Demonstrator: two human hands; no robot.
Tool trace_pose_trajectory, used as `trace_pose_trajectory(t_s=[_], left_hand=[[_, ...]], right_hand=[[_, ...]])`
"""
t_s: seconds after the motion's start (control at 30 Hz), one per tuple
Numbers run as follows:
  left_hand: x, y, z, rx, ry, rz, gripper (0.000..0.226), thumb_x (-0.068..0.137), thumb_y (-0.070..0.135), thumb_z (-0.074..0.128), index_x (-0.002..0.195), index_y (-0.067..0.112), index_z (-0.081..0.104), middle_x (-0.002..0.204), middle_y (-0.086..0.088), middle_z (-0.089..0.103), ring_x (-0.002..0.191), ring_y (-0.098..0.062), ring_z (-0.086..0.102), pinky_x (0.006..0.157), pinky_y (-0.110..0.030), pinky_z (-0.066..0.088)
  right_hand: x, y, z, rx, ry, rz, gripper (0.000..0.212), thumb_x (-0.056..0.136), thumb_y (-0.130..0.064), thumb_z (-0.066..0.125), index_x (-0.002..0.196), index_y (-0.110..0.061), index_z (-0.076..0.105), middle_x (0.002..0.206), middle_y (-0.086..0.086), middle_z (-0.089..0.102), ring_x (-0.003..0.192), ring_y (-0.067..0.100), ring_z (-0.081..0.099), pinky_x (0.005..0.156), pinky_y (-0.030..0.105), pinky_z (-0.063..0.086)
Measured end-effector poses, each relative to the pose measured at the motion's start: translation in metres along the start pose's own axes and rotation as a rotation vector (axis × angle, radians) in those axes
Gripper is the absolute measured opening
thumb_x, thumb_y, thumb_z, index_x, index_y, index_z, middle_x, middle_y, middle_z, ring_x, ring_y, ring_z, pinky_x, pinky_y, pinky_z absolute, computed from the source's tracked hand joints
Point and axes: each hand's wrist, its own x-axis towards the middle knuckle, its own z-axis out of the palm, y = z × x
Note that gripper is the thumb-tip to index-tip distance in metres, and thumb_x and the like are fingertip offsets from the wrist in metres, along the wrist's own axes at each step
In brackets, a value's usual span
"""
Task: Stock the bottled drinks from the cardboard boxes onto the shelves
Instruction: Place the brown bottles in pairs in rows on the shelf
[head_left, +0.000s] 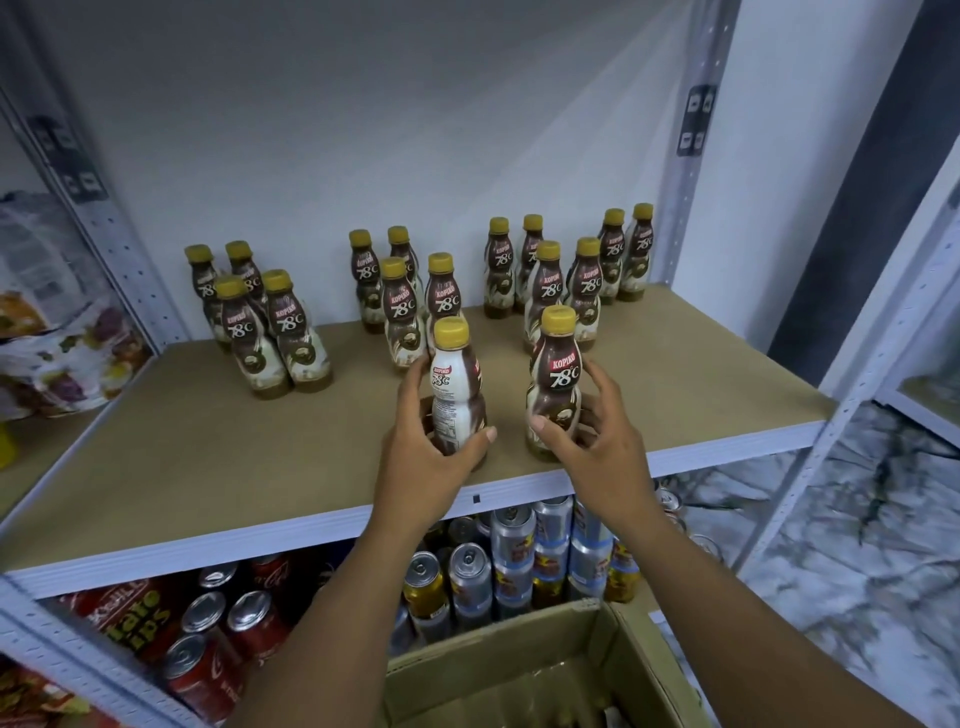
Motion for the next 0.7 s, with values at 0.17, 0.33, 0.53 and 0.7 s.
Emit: trace_pose_trajectory(t_s=[0.17, 0.33, 0.53, 0.7], left_hand=[[-0.0016, -0.0028, 0.0000, 0.011, 0.033, 0.004, 0.099, 0.078, 0.025, 0.089, 0.151, 0.050, 0.027, 0.129, 0.039, 0.052, 0.113, 0.015, 0.055, 0.084, -0.006, 0.048], [-0.0026, -0.0062, 0.0028, 0.076, 0.105, 0.027, 0.104, 0.077, 0.032, 0.090, 0.153, 0.052, 0.022, 0.126, 0.016, 0.061, 0.100, -0.005, 0.066, 0.079, -0.022, 0.056], [-0.0004, -0.0094, 0.0036, 0.037, 0.078, 0.033, 0.098, 0.084, 0.013, 0.082, 0.157, 0.040, 0.024, 0.115, 0.030, 0.068, 0.105, 0.002, 0.067, 0.083, -0.012, 0.052], [-0.0014, -0.0073, 0.0028, 0.029, 0.112, 0.057, 0.103, 0.080, 0.020, 0.088, 0.157, 0.041, 0.023, 0.136, 0.025, 0.053, 0.119, 0.002, 0.060, 0.094, -0.021, 0.053]], right_hand=[[0.0004, 0.0047, 0.0029, -0.008, 0.035, 0.002, 0.071, 0.087, -0.036, 0.080, 0.143, -0.048, 0.038, 0.116, -0.022, 0.067, 0.104, -0.004, 0.066, 0.086, 0.018, 0.055], [0.0010, 0.0071, 0.0042, -0.017, 0.042, 0.000, 0.073, 0.085, -0.039, 0.080, 0.145, -0.043, 0.039, 0.118, -0.017, 0.068, 0.104, -0.003, 0.067, 0.087, 0.022, 0.057], [0.0020, 0.0068, 0.0056, 0.011, 0.057, 0.000, 0.073, 0.081, -0.043, 0.083, 0.140, -0.050, 0.040, 0.120, -0.021, 0.065, 0.106, -0.003, 0.066, 0.089, 0.026, 0.058], [-0.0002, 0.0098, 0.0039, 0.032, 0.047, -0.003, 0.072, 0.086, -0.034, 0.080, 0.145, -0.043, 0.040, 0.132, -0.013, 0.061, 0.116, -0.002, 0.062, 0.094, 0.027, 0.056]])
